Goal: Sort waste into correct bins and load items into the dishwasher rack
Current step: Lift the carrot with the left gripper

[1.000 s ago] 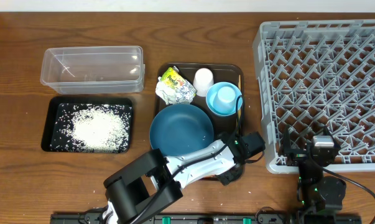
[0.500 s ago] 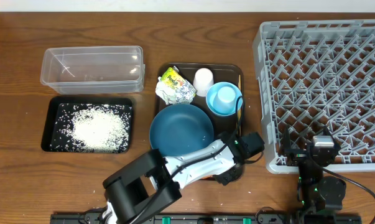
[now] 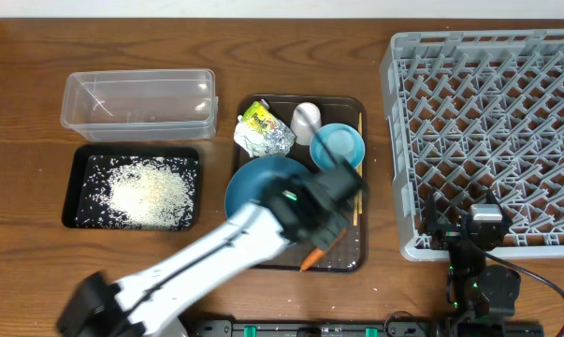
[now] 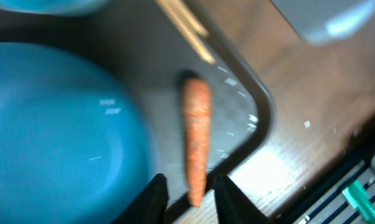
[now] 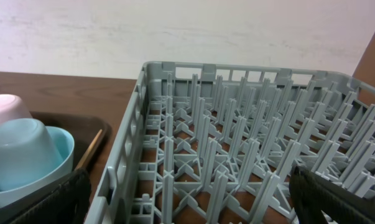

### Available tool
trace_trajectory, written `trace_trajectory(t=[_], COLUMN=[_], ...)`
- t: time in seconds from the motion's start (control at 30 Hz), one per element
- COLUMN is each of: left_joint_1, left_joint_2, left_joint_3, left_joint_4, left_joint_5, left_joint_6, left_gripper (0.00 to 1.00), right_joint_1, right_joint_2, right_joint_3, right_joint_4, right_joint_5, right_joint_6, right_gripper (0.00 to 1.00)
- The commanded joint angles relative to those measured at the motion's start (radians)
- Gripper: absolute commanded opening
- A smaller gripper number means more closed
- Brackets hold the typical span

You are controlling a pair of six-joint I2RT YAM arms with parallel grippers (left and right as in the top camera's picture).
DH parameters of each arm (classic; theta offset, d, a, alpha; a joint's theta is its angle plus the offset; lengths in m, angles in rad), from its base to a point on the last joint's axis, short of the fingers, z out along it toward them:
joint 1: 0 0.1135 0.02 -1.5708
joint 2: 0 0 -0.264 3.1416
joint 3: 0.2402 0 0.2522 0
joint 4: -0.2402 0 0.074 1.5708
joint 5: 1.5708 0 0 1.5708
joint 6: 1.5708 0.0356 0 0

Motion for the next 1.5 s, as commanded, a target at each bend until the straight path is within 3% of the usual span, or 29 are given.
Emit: trace_trajectory(t=[0.0,0.13,0.63,1.07,1.47], left_joint_1=[0.105,0.137,-0.049,-0.077,-0.077], left_joint_2=[-0.060,-0.054,0.156,0.303,0.293], left_joint_3=[0.013,-0.005,-0.108,-0.108,-0.093], left_joint_4=[-0.024,-0.044,0.063,0.119,0.124], left_joint_5=[0.068,0.195,0.194,-0.001,-0.016], left_joint_6=[-0.006,0.040,0.005,-0.044,-0.043], left_gripper=[0.36,0.40,0.40,0.40,0.40], right_joint_1=[0.018,0.018,0.018,0.018,0.018], right_joint_2=[-0.005,-0.005,-0.005,-0.005,-0.005], right_joint_3=[-0.002,-0.002,-0.001,-0.001,-0.001], right_joint_4=[-0.005,-0.005,-0.005,-0.005,-0.005], right_joint_5=[0.010,0.010,0.010,0.010,0.010], right_joint_6=[-0.012,-0.012,-0.012,-0.012,-0.012], right_gripper=[0.99,0.99,0.99,0.99,0.99])
